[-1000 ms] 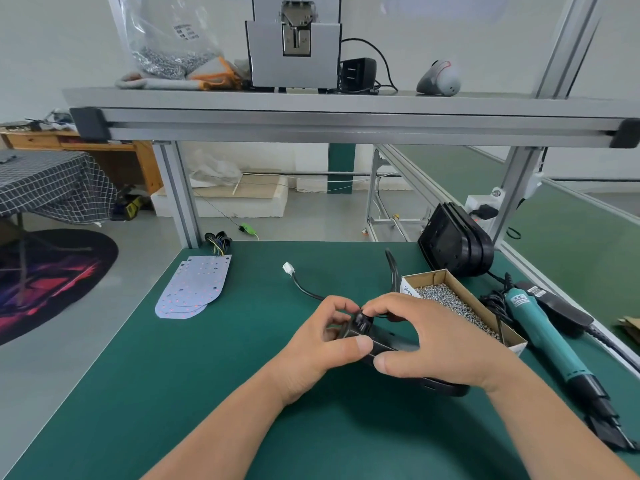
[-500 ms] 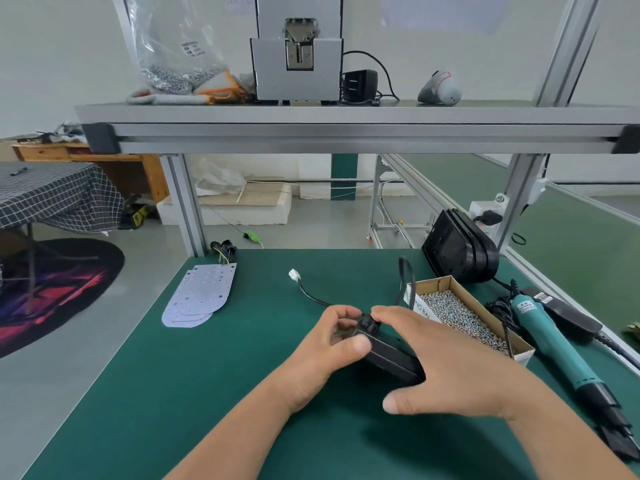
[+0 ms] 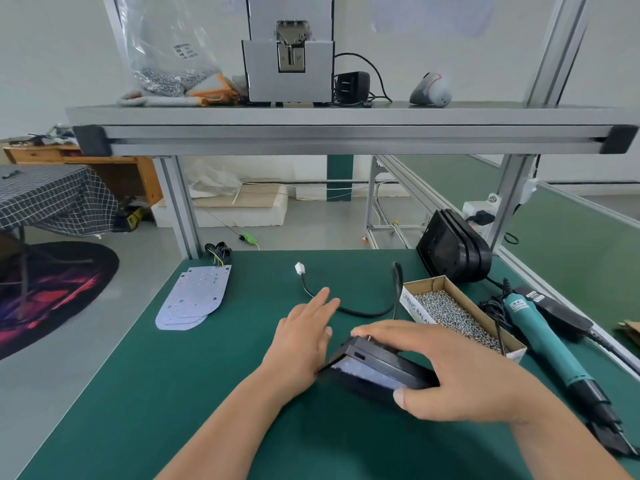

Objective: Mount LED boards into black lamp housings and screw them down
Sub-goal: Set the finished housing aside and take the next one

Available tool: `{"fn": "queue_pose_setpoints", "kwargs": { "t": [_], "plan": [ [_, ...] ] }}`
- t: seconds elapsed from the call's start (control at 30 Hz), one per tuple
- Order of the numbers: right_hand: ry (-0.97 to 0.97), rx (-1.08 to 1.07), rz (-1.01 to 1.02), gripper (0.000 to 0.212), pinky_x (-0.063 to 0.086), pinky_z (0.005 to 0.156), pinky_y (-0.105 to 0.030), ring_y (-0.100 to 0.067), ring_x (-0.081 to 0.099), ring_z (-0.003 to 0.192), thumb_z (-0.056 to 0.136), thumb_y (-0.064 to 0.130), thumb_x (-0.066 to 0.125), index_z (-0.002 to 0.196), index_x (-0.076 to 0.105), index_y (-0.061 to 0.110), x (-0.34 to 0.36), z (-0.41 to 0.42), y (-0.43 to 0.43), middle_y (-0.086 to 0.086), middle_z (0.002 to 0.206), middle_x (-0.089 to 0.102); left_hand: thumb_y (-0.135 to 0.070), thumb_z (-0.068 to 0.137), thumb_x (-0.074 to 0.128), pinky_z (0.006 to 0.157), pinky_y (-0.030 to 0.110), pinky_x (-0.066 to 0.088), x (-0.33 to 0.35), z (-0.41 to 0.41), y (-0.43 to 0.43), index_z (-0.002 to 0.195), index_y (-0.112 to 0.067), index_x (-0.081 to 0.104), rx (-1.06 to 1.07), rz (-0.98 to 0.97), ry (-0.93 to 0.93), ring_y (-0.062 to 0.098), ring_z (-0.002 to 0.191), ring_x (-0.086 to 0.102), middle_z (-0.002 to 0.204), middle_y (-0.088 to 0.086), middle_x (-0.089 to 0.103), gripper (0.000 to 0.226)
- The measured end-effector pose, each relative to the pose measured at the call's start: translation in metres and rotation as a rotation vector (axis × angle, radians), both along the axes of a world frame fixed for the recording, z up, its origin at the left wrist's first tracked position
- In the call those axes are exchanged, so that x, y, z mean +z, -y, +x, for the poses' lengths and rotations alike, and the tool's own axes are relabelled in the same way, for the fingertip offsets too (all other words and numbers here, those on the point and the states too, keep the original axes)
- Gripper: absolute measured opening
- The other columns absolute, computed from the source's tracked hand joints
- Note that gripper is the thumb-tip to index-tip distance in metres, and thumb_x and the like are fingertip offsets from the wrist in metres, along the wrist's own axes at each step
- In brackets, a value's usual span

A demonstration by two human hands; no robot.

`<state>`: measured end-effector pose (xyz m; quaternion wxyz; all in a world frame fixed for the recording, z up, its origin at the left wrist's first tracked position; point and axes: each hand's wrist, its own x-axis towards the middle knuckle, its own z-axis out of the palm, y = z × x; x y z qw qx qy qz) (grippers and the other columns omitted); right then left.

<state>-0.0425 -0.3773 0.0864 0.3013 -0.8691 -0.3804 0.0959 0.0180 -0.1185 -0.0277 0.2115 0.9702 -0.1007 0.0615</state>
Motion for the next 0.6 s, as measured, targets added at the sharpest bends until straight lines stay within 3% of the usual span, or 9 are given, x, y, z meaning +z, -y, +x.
{"fn": "queue_pose_setpoints", "kwargs": {
  "t": [0.1, 0.2, 0.33, 0.43, 0.5, 0.6],
  "plan": [
    [-0.088, 0.072, 0.087, 0.070, 0.045, 0.111, -0.043, -0.010, 0.055, 0.138, 0.080, 0.025, 0.067, 0.146, 0.055, 0.042, 0.005, -0.005, -0.003, 0.017, 0.147, 0.058, -0.030, 0.111, 0.039, 0.114, 0.042, 0.032, -0.004, 0.010, 0.004, 0.167, -0.037, 0.021, 0.060, 0.150, -0.035, 0.022, 0.144, 0.030, 0.177, -0.018, 0.001, 0.059],
    [-0.171, 0.115, 0.151, 0.067, 0.048, 0.105, -0.056, -0.026, 0.063, 0.126, 0.080, 0.023, 0.066, 0.146, 0.058, 0.031, 0.004, -0.004, -0.006, 0.000, 0.135, 0.066, -0.036, 0.111, 0.037, 0.109, 0.045, 0.037, -0.008, 0.015, 0.005, 0.167, -0.034, 0.022, 0.084, 0.162, -0.029, 0.023, 0.139, 0.032, 0.177, -0.017, 0.003, 0.058],
    [-0.295, 0.101, 0.231, 0.071, 0.048, 0.101, -0.064, -0.036, 0.065, 0.114, 0.077, 0.025, 0.067, 0.147, 0.059, 0.035, -0.003, 0.004, -0.005, -0.007, 0.126, 0.071, -0.035, 0.110, 0.036, 0.097, 0.042, 0.044, -0.004, 0.021, 0.001, 0.167, -0.031, 0.018, 0.065, 0.189, -0.001, 0.025, 0.133, 0.035, 0.177, -0.019, 0.001, 0.059],
    [-0.386, 0.098, 0.297, 0.066, 0.045, 0.093, -0.070, -0.029, 0.058, 0.100, 0.078, 0.027, 0.069, 0.144, 0.062, 0.030, -0.009, 0.010, -0.004, -0.033, 0.119, 0.063, -0.034, 0.112, 0.032, 0.084, 0.040, 0.048, 0.010, 0.031, 0.009, 0.161, -0.034, 0.026, 0.041, 0.249, -0.026, 0.024, 0.127, 0.037, 0.172, -0.020, 0.018, 0.050],
    [-0.439, 0.100, 0.345, 0.066, 0.046, 0.094, -0.069, -0.029, 0.059, 0.106, 0.079, 0.022, 0.068, 0.144, 0.062, 0.024, -0.011, 0.012, -0.003, -0.033, 0.122, 0.064, -0.031, 0.112, 0.034, 0.076, 0.039, 0.048, 0.014, 0.038, 0.015, 0.145, -0.032, 0.046, 0.091, 0.267, -0.031, 0.023, 0.110, 0.039, 0.153, -0.014, 0.048, 0.035],
    [-0.462, 0.063, 0.407, 0.063, 0.050, 0.089, -0.051, -0.025, 0.062, 0.105, 0.080, 0.009, 0.065, 0.143, 0.062, 0.017, -0.016, 0.017, 0.001, -0.026, 0.119, 0.069, -0.022, 0.110, 0.044, 0.066, 0.037, 0.045, 0.011, 0.040, 0.015, 0.128, -0.030, 0.062, 0.155, 0.276, 0.022, 0.022, 0.107, 0.048, 0.129, -0.007, 0.057, 0.027]
  ]
}}
